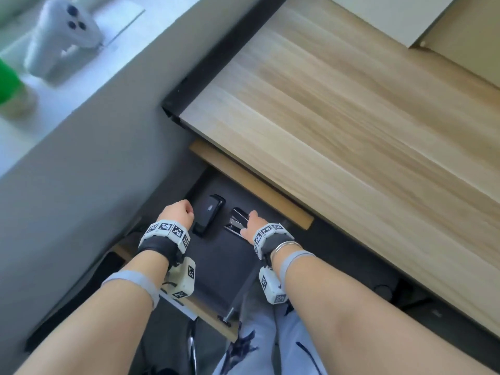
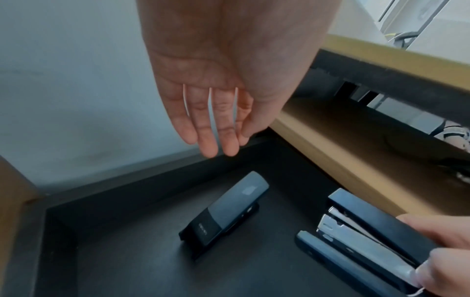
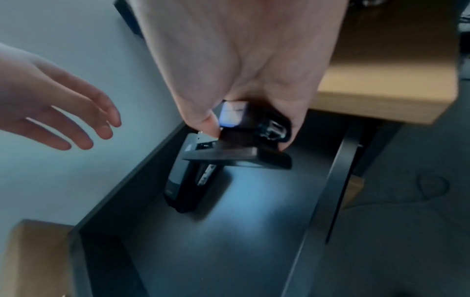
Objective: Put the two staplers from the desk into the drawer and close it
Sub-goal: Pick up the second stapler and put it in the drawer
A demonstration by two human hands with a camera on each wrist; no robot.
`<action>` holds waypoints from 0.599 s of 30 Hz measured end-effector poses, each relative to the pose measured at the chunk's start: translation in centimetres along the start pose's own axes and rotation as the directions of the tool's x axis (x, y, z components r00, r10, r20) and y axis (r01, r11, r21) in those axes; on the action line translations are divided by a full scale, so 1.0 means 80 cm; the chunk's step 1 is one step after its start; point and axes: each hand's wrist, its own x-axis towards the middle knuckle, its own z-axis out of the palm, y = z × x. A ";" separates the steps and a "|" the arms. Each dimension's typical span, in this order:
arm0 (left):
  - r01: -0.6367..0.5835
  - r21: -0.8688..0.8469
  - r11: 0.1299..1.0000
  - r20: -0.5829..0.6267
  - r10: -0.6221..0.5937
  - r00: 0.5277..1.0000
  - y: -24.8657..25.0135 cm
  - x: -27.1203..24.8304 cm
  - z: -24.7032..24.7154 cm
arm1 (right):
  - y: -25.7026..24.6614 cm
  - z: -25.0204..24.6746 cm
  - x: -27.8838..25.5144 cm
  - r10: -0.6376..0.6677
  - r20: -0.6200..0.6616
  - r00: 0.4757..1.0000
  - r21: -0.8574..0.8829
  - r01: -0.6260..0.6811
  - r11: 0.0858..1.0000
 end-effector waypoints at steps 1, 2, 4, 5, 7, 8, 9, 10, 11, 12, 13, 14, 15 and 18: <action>0.004 0.000 1.000 0.010 -0.004 1.000 -0.002 0.004 0.007 | 0.000 0.004 0.007 0.031 -0.005 0.999 0.034 -0.031 0.999; 0.006 0.002 1.000 0.020 -0.006 1.000 -0.004 0.009 0.013 | 0.000 0.008 0.015 0.062 -0.011 0.998 0.069 -0.061 0.996; 0.012 0.010 1.000 0.038 -0.013 0.999 -0.008 0.018 0.026 | 0.002 0.017 0.031 0.127 -0.014 0.992 0.147 -0.124 0.981; 0.016 0.013 1.000 0.046 -0.016 0.999 -0.010 0.022 0.033 | 0.002 0.021 0.039 0.157 -0.012 0.987 0.185 -0.153 0.971; 0.023 0.017 1.000 0.058 -0.024 0.998 -0.013 0.031 0.043 | 0.003 0.030 0.053 0.216 -0.013 0.976 0.247 -0.206 0.947; 0.023 0.019 1.000 0.067 -0.024 0.997 -0.014 0.036 0.048 | 0.004 0.034 0.060 0.245 -0.018 0.969 0.277 -0.231 0.933; 0.020 0.018 1.000 0.076 -0.021 0.997 -0.015 0.040 0.052 | 0.004 0.037 0.066 0.275 -0.023 0.961 0.307 -0.255 0.917; 0.018 0.017 1.000 0.084 -0.019 0.996 -0.015 0.045 0.056 | 0.005 0.040 0.071 0.300 -0.024 0.954 0.333 -0.275 0.902; 0.016 0.020 1.000 0.088 -0.018 0.996 -0.016 0.049 0.059 | 0.005 0.044 0.077 0.320 -0.026 0.947 0.354 -0.291 0.889; 0.015 0.025 1.000 0.089 -0.018 0.996 -0.016 0.052 0.062 | 0.006 0.048 0.082 0.337 -0.029 0.941 0.368 -0.303 0.879; 0.016 0.030 0.999 0.090 -0.019 0.996 -0.017 0.055 0.064 | 0.006 0.053 0.085 0.350 -0.032 0.936 0.376 -0.313 0.872; 0.018 0.037 0.999 0.093 -0.021 0.995 -0.017 0.058 0.066 | 0.006 0.058 0.089 0.359 -0.034 0.933 0.379 -0.320 0.868; 0.018 0.044 0.999 0.095 -0.022 0.995 -0.018 0.061 0.067 | 0.006 0.063 0.092 0.363 -0.034 0.931 0.383 -0.324 0.865; 0.017 0.064 0.998 0.103 -0.024 0.994 -0.019 0.069 0.071 | 0.005 0.076 0.100 0.386 0.014 0.922 0.429 -0.354 0.831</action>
